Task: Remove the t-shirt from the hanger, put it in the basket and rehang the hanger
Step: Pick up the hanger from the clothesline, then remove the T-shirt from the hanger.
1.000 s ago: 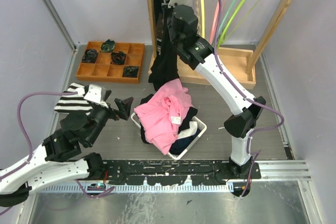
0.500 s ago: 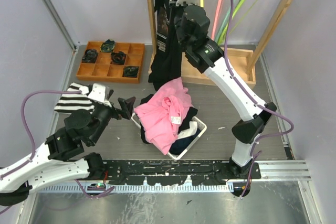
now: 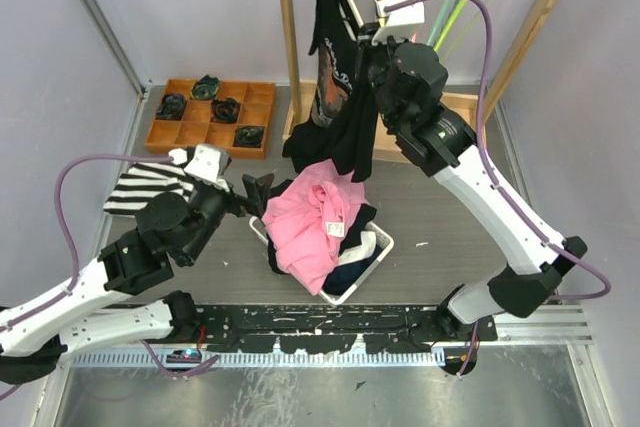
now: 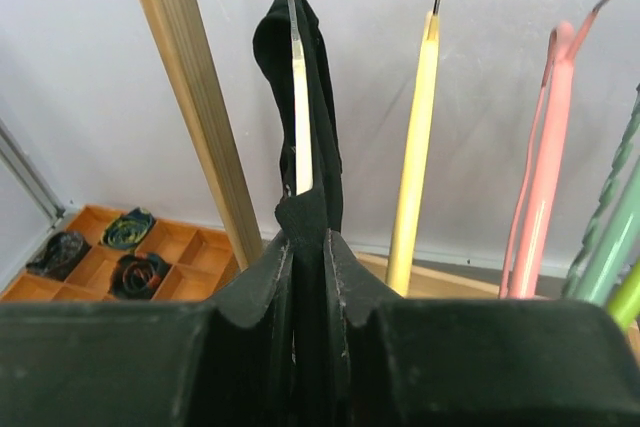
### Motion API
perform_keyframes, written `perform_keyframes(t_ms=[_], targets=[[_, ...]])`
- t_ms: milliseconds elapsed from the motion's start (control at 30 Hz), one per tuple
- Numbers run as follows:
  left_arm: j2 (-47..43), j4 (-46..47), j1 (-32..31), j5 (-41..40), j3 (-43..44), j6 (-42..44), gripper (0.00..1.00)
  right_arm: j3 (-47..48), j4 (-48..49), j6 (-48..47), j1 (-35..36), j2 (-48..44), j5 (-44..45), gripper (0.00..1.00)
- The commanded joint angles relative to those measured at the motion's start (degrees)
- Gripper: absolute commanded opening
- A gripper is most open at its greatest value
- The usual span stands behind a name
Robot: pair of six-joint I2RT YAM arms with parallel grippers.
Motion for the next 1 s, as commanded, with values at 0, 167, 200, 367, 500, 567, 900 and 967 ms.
perform_keyframes(t_ms=[0, 167, 200, 367, 500, 567, 900, 967], targets=[[2.4, 5.3, -0.1, 2.0, 3.7, 2.1, 0.98, -3.5, 1.9, 1.9, 0.2, -6.3, -3.7, 0.01], [7.0, 9.7, -0.1, 3.0, 7.4, 5.6, 0.98, -13.2, 4.5, 4.2, 0.3, -15.0, -9.4, 0.0], [8.0, 11.0, -0.1, 3.4, 8.3, 6.6, 0.98, -14.4, 4.2, 4.6, 0.3, -16.5, -10.2, 0.01], [14.3, 16.4, 0.7, 6.2, 14.0, 12.4, 0.98, -21.9, 4.7, 5.9, 0.5, -24.8, -12.5, 0.01], [19.4, 17.6, 3.5, 9.0, 18.6, 13.0, 0.98, -27.0, 5.0, 6.6, 0.5, -30.5, -12.9, 0.01], [21.5, 19.1, 5.2, 10.9, 19.7, 12.7, 0.98, -28.6, 4.7, 7.1, 0.4, -33.1, -13.5, 0.01], [33.7, 22.4, 11.6, 20.0, 30.3, 12.3, 0.98, -34.1, 1.8, 9.3, 0.4, -42.5, -16.9, 0.01], [35.6, 23.7, 11.6, 21.2, 31.5, 12.5, 0.98, -34.3, 0.7, 9.5, 0.5, -43.4, -17.3, 0.01]])
